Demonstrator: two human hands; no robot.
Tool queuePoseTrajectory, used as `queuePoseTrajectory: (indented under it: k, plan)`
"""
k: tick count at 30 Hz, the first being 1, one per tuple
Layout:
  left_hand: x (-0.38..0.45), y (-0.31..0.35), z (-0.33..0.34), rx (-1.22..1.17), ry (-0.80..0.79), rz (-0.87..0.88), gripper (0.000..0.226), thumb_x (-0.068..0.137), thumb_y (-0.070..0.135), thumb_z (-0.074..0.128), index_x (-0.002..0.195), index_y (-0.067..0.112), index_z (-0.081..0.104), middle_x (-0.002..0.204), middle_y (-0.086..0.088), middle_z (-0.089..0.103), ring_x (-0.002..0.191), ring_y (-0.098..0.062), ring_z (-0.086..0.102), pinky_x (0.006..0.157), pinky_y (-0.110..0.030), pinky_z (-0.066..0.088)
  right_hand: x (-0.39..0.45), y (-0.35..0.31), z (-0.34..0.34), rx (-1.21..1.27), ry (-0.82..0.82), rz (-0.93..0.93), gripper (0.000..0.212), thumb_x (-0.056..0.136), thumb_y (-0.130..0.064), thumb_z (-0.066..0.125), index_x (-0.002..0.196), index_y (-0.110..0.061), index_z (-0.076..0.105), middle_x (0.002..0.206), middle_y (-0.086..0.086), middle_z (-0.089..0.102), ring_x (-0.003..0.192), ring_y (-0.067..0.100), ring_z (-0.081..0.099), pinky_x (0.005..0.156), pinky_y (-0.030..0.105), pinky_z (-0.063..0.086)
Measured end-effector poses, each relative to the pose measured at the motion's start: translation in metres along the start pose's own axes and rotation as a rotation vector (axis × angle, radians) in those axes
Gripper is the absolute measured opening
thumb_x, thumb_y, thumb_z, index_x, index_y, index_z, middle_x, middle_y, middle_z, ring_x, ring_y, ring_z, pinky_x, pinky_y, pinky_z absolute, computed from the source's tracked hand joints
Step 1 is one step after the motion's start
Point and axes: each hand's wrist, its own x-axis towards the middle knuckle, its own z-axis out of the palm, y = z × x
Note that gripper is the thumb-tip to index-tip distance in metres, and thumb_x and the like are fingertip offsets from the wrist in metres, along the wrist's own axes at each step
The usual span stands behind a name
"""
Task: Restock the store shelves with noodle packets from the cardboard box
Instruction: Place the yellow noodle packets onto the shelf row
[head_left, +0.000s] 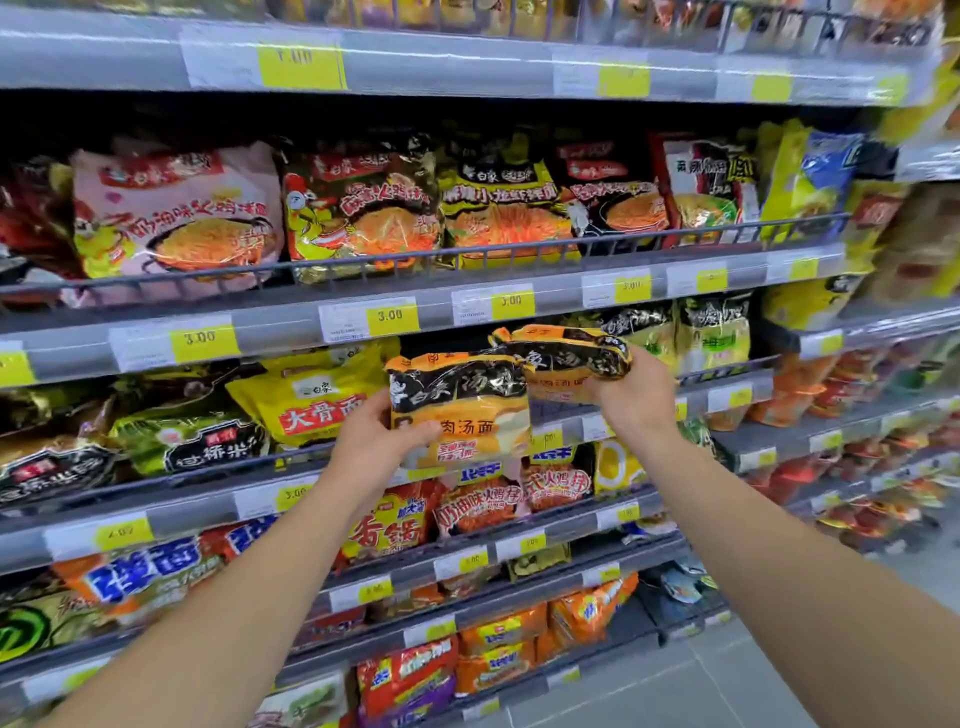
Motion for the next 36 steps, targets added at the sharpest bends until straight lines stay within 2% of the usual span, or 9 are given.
queuePoseTrajectory:
  k: [3,7,13,18,22,24,28,33,36]
  plan:
    - [0.014,0.000,0.016,-0.027,0.052,-0.025,0.053,0.073,0.009,0.081,0.119,0.014,0.056,0.109,-0.010,0.069,0.082,-0.022,0.067,0.077,-0.041,0.057,0.027,0.008,0.011,0.029,-0.054,-0.037,0.024,0.080,-0.007,0.072,0.101,-0.016,0.065,0.085,-0.002,0.065,0.079,0.020,0.060,0.056,0.023,0.041]
    - [0.036,0.005,0.044,-0.009,0.072,0.032,0.048,0.075,0.001,0.078,0.110,0.023,0.055,0.105,-0.002,0.069,0.080,-0.009,0.067,0.061,-0.019,0.052,0.061,0.028,0.027,0.058,-0.109,-0.017,0.024,0.080,-0.008,0.072,0.103,-0.015,0.067,0.089,0.000,0.068,0.082,0.020,0.062,0.058,0.023,0.041]
    - [0.062,0.005,0.067,0.187,0.161,0.131,0.044,0.072,0.002,0.081,0.098,0.028,0.058,0.102,0.006,0.068,0.095,-0.011,0.064,0.078,-0.019,0.050,0.095,0.049,0.049,0.073,-0.228,0.051,0.025,0.077,-0.019,0.079,0.099,-0.013,0.067,0.091,0.003,0.070,0.083,0.023,0.064,0.070,0.032,0.053]
    - [0.072,-0.010,0.072,0.684,0.217,0.271,0.049,0.069,0.013,0.084,0.113,0.014,0.063,0.106,-0.002,0.066,0.101,-0.020,0.058,0.079,-0.025,0.041,0.109,0.059,0.064,0.086,-0.331,0.095,0.036,0.077,-0.024,0.079,0.100,-0.004,0.060,0.097,0.013,0.066,0.091,0.030,0.064,0.074,0.037,0.053]
    - [0.077,-0.020,0.068,0.466,0.240,0.139,0.049,0.068,0.008,0.085,0.111,0.014,0.062,0.106,-0.001,0.068,0.101,-0.019,0.062,0.087,-0.032,0.050,0.110,0.055,0.066,0.095,-0.356,0.074,0.027,0.079,-0.023,0.077,0.096,-0.007,0.062,0.093,0.007,0.066,0.102,0.031,0.060,0.086,0.037,0.049]
    - [0.083,-0.022,0.069,0.382,0.204,0.072,0.046,0.068,0.008,0.085,0.108,0.015,0.064,0.101,0.003,0.071,0.096,-0.014,0.065,0.087,-0.033,0.052,0.108,0.049,0.064,0.143,-0.400,0.052,0.021,0.084,-0.008,0.070,0.103,-0.012,0.062,0.090,0.004,0.063,0.088,0.026,0.059,0.068,0.026,0.043]
    - [0.095,-0.022,0.073,0.517,0.101,0.034,0.055,0.067,0.018,0.085,0.118,0.018,0.064,0.101,0.004,0.072,0.095,-0.016,0.066,0.086,-0.032,0.052,0.108,0.045,0.065,0.028,-0.535,-0.025,0.018,0.087,0.003,0.056,0.095,-0.013,0.059,0.075,0.005,0.055,0.069,0.024,0.050,0.049,0.024,0.034]
    - [0.109,-0.022,0.075,0.545,0.069,-0.022,0.078,0.065,0.025,0.088,0.134,0.013,0.054,0.098,0.010,0.067,0.086,-0.004,0.061,0.069,-0.014,0.044,0.112,0.035,0.063,-0.440,-0.548,-0.135,0.009,0.089,-0.002,0.055,0.086,-0.006,0.048,0.078,0.008,0.053,0.084,0.031,0.053,0.067,0.028,0.037]
    - [0.117,-0.024,0.077,0.465,0.053,-0.059,0.089,0.060,0.028,0.091,0.137,0.013,0.051,0.107,0.010,0.069,0.101,-0.010,0.063,0.081,-0.020,0.047,0.115,0.040,0.065,-0.404,-0.508,-0.081,0.006,0.089,-0.002,0.054,0.093,-0.005,0.051,0.095,0.017,0.059,0.099,0.037,0.059,0.071,0.030,0.039]
